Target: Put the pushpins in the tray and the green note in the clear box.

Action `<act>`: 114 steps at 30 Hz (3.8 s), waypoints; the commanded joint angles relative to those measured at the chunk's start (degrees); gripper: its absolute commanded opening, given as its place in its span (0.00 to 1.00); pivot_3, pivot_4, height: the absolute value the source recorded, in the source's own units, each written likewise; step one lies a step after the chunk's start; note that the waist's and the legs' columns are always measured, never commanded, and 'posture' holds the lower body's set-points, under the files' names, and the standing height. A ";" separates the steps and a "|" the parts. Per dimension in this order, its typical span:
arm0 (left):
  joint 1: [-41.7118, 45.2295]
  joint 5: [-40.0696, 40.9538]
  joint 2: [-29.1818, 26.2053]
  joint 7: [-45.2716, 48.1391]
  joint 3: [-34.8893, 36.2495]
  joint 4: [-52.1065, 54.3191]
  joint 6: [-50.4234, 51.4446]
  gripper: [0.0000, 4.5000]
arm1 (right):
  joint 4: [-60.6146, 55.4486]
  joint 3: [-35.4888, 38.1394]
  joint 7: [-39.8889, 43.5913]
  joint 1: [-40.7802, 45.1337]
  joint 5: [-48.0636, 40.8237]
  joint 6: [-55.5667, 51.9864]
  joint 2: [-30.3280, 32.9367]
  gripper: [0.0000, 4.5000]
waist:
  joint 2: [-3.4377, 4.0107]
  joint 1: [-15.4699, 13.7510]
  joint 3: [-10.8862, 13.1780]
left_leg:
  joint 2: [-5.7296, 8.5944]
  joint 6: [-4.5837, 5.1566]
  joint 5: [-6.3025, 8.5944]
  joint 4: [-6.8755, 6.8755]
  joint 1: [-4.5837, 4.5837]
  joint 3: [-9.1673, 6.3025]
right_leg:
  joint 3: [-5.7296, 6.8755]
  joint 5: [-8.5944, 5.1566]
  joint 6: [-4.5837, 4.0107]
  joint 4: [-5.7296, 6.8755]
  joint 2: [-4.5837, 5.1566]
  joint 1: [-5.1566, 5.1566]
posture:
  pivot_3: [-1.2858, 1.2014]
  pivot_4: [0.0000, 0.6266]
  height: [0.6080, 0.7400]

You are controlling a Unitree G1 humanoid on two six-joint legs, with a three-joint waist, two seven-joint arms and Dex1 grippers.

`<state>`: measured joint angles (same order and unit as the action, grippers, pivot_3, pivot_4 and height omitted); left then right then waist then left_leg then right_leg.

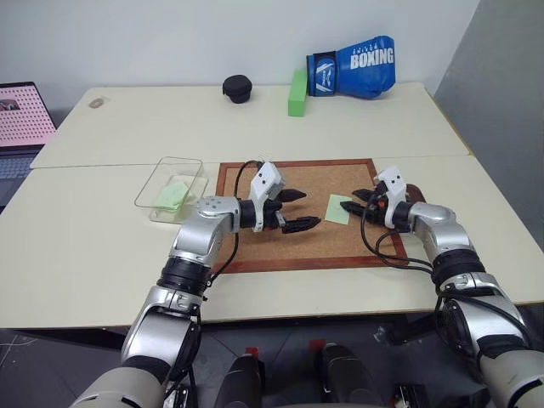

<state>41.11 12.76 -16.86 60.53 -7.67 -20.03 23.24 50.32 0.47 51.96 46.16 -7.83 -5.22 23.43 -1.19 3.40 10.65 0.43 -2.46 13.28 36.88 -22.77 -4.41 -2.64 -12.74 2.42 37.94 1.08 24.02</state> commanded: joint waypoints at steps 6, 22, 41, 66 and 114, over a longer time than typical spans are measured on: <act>1.04 0.40 -1.00 -0.20 0.17 1.91 -1.01 1.00 | 1.50 -0.85 3.86 2.39 0.72 0.53 0.25 0.77 | 0.00 0.04 0.00 | -0.01 0.00 0.00 0.00 0.01 0.00 | 0.00 0.00 0.01 0.00 -0.01 0.00 | 0.52 0.24 1.00; 2.14 0.48 -0.60 -1.32 0.37 0.89 -1.58 1.00 | 3.61 -1.51 4.59 3.53 2.27 2.90 0.54 0.06 | 0.00 0.06 0.00 | -0.01 0.00 0.00 0.00 0.01 0.00 | 0.00 -0.01 0.01 0.00 -0.01 0.00 | 0.52 0.24 1.00; 2.05 1.38 -3.06 0.79 1.11 0.37 -1.32 1.00 | -17.82 4.77 6.32 -0.22 -8.78 -16.23 2.86 0.00 | 0.01 -0.09 0.01 | -0.01 0.00 0.00 -0.01 -0.01 -0.03 | 0.04 -0.01 0.01 -0.01 0.00 0.01 | 0.52 0.24 1.00; 5.39 14.01 0.92 0.12 7.01 -4.01 17.43 1.00 | -40.58 3.37 4.80 -6.67 -15.70 -30.28 3.96 0.00 | 0.01 -0.15 0.01 | -0.01 0.00 0.00 -0.01 -0.07 -0.05 | 0.07 -0.16 0.26 -0.06 0.00 0.02 | 0.52 0.24 1.00; 3.80 15.75 1.25 -1.99 8.10 -1.66 20.50 0.00 | -46.75 2.99 2.87 -9.60 -21.72 -35.50 5.43 0.48 | 0.01 -0.15 0.01 | -0.01 0.00 0.00 -0.02 -0.08 -0.05 | 0.08 -0.17 0.27 -0.11 -0.01 0.02 | 0.52 0.24 1.00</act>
<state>44.91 27.23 -15.00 58.76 -0.83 -22.88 43.83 6.32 1.16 54.93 36.81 -28.28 -41.43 27.94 -1.17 3.24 10.66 0.42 -2.46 13.29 36.87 -22.85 -4.46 -2.57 -12.91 2.69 37.82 1.07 24.04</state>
